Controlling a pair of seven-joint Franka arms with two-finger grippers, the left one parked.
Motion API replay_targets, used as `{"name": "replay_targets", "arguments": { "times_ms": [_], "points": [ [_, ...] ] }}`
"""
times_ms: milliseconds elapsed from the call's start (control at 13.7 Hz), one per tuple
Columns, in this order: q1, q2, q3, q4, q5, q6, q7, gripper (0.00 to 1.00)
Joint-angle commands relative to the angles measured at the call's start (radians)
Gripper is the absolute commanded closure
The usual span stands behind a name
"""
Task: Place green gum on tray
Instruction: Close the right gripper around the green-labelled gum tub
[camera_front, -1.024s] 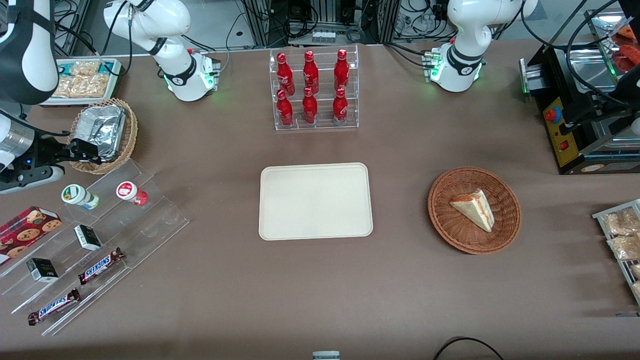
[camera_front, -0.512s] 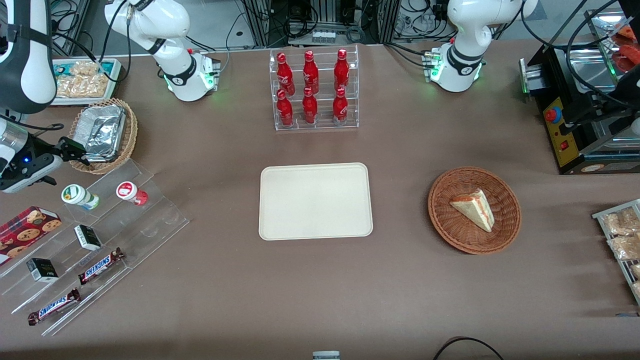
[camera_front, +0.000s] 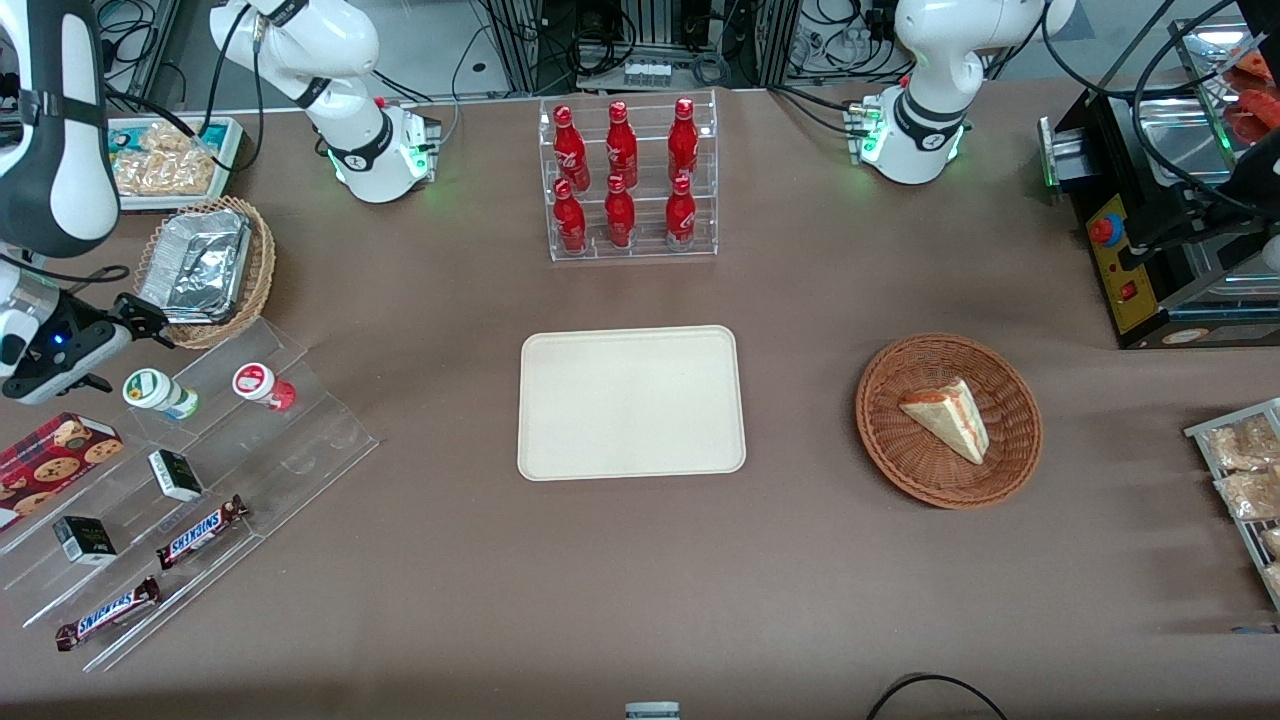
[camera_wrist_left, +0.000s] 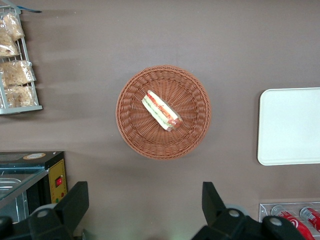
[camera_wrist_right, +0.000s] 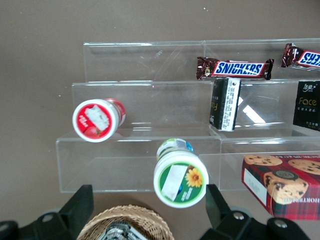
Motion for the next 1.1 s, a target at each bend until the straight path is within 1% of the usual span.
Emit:
{"name": "replay_targets", "arguments": {
  "times_ms": [0, 293, 878, 1024],
  "points": [
    [-0.014, 0.036, 0.003, 0.014, 0.001, 0.047, -0.032, 0.00],
    [-0.024, 0.071, 0.003, 0.016, 0.000, 0.096, -0.071, 0.00],
    [-0.027, 0.111, 0.002, 0.016, -0.002, 0.134, -0.098, 0.00],
    [-0.044, 0.125, 0.002, 0.016, -0.002, 0.148, -0.112, 0.00]
  ]
}}
